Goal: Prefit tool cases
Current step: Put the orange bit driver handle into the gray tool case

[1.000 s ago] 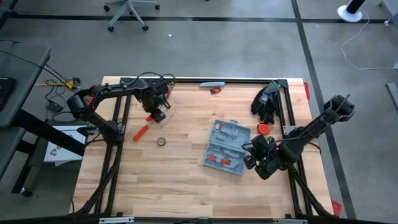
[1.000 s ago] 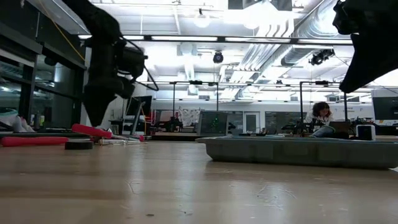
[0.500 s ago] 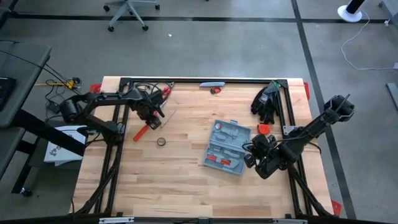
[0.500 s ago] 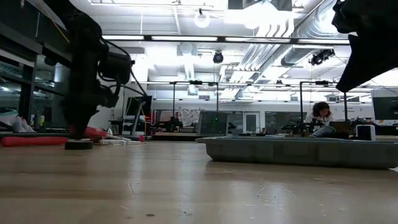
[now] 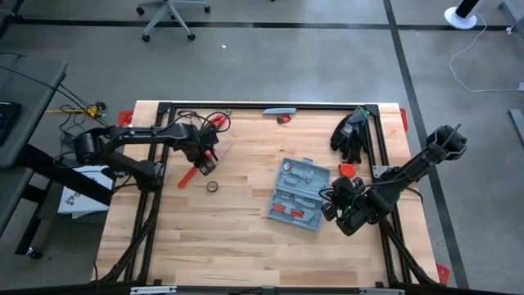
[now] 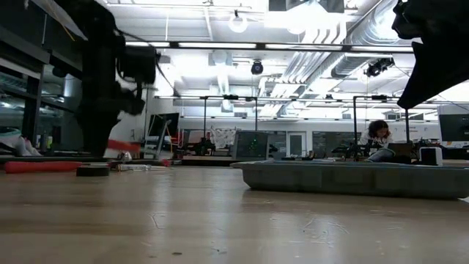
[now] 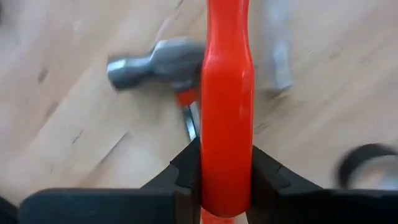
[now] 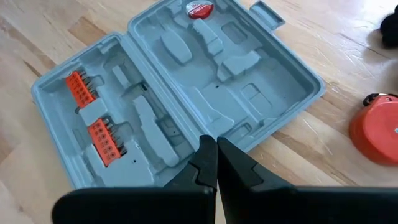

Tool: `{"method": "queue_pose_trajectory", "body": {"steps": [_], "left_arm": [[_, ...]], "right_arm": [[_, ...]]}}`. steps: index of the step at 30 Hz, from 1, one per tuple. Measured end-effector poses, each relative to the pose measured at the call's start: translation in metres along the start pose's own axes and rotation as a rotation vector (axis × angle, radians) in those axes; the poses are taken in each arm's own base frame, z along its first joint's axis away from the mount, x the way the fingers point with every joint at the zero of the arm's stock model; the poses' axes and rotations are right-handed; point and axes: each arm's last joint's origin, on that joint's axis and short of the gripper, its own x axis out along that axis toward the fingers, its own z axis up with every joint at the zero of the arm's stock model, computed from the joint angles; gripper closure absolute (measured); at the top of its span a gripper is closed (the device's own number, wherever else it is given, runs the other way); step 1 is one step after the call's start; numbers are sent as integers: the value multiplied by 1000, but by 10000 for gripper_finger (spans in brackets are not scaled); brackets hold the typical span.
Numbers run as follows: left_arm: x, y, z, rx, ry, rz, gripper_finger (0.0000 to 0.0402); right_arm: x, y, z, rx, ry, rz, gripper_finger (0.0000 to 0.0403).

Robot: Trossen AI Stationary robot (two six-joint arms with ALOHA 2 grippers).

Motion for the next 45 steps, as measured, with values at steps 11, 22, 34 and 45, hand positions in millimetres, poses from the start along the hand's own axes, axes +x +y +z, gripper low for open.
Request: {"method": "queue_pose_trajectory", "body": {"steps": [11, 22, 34, 45], "left_arm": [[-53, -55, 16, 125, -259, -278, 339], [-34, -180, 28, 608, -280, -518, 339], [-14, -252, 66, 849, -263, -576, 339], [-4, -288, 61, 924, -265, -604, 339]], "right_arm": [[0, -2, 1, -12, -52, -17, 402], [2, -2, 4, -2, -69, -26, 402], [2, -2, 4, -2, -69, -26, 403], [2, -2, 4, -2, -70, -27, 403]]}}
